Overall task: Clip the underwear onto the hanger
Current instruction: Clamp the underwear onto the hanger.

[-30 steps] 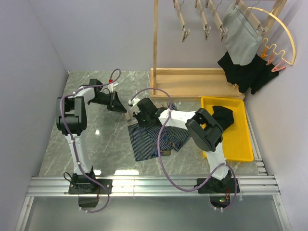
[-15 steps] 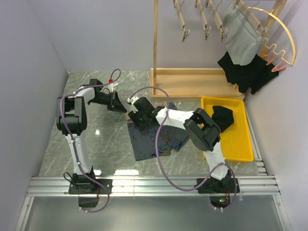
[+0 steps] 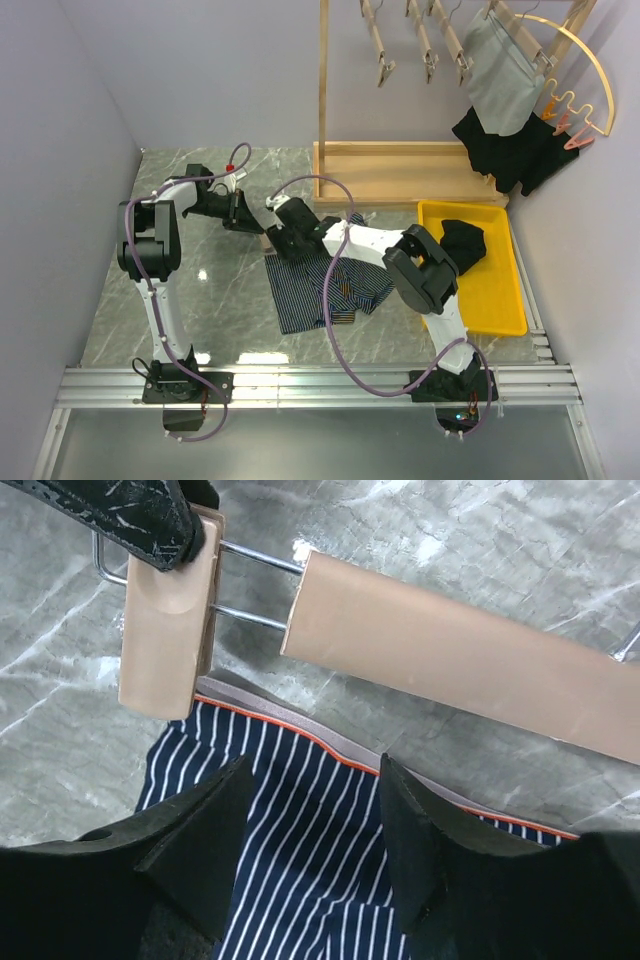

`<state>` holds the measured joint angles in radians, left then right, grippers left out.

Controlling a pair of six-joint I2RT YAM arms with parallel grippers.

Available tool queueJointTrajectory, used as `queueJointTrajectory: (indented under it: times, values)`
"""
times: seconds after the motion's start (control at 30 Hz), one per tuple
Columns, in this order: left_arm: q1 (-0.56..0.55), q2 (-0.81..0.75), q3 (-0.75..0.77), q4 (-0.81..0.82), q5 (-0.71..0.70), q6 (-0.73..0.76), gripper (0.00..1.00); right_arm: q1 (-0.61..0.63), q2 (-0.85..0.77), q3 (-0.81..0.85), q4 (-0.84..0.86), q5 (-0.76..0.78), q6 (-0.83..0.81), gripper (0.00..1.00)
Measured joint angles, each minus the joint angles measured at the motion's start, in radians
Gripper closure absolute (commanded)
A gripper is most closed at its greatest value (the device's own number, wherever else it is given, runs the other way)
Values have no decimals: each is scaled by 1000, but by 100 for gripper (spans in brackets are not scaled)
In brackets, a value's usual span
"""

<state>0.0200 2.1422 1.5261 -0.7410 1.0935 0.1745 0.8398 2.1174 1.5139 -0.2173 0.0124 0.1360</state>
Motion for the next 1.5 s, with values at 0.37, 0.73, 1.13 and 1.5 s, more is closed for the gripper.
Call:
queueJointTrajectory:
  times: [0.37,0.73,1.13,1.5]
  values:
    - [0,0,0,0,0,0,100,0,92,110,-64,8,-17,40]
    - [0,0,0,1,-2,-4,100,5,174,277,-203,-23,-79,88]
    - [3,0,0,3,2,-3,100,4,42,32,-39,-113,-143,100]
    - [7,0,-2,18,17,-1,100,2,-29,-119,114,-195,-216,100]
